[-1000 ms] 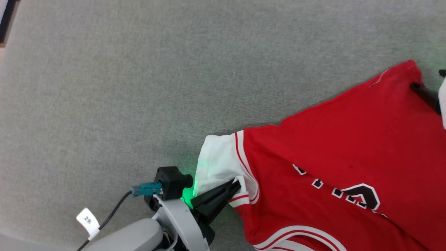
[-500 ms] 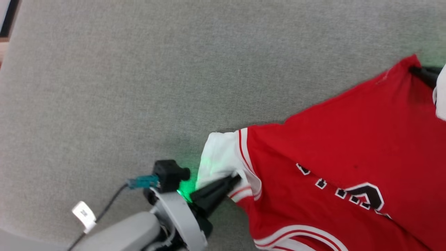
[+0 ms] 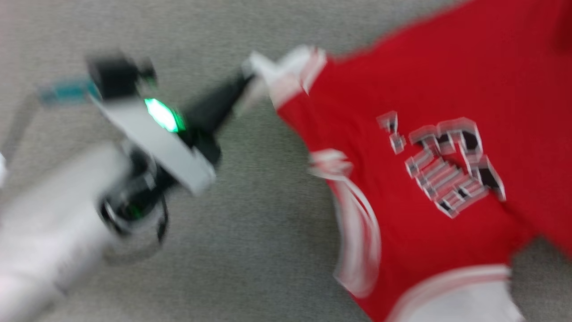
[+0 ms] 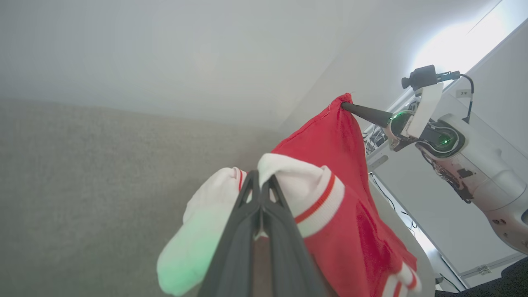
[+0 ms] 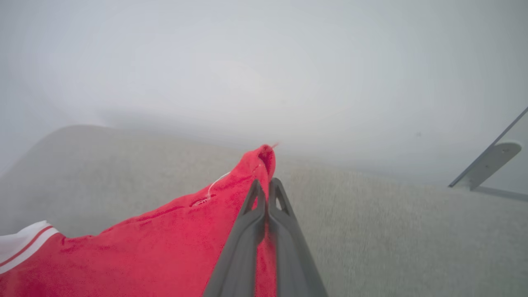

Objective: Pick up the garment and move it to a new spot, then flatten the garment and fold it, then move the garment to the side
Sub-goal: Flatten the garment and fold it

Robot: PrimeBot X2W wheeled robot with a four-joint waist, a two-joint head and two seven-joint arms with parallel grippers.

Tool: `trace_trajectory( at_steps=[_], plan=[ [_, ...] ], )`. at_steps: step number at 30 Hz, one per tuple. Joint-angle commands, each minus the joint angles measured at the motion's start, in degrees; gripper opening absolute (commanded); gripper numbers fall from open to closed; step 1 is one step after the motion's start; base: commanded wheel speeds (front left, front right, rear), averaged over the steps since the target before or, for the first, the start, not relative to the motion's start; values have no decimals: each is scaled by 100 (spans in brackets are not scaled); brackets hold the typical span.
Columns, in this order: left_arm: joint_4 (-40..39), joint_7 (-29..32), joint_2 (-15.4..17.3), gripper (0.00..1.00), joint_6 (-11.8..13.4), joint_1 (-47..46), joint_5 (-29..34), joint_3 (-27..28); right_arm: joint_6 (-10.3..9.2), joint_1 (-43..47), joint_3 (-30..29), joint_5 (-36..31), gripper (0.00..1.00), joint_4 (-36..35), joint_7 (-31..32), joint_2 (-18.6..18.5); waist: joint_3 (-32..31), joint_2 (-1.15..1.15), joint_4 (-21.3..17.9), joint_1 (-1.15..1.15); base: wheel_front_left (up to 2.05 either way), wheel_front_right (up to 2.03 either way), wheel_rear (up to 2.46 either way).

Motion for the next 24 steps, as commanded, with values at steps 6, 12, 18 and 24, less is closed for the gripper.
trace_trajectory(
  at_steps=[6,12,18,24],
  plan=[
    [704,525,-96,0,15,-1489,-391,418,-7,-1134,-581,-415,0,797,-1015,426,348,0,-457,0,0,0,0],
    [2554,470,-553,0,15,-3122,-192,852,-8,-2328,-1174,-649,0,1557,-1992,911,518,0,-727,0,0,0,0],
    [3889,-110,-1053,0,18,-4508,91,1215,-8,-3139,-1262,-1176,0,2217,-2811,1247,562,0,-891,0,0,0,0],
    [3674,-273,-1100,0,17,-4320,-182,1393,-8,-3139,-1066,-1329,0,2597,-3098,1430,534,0,-891,0,0,0,0]
  ],
)
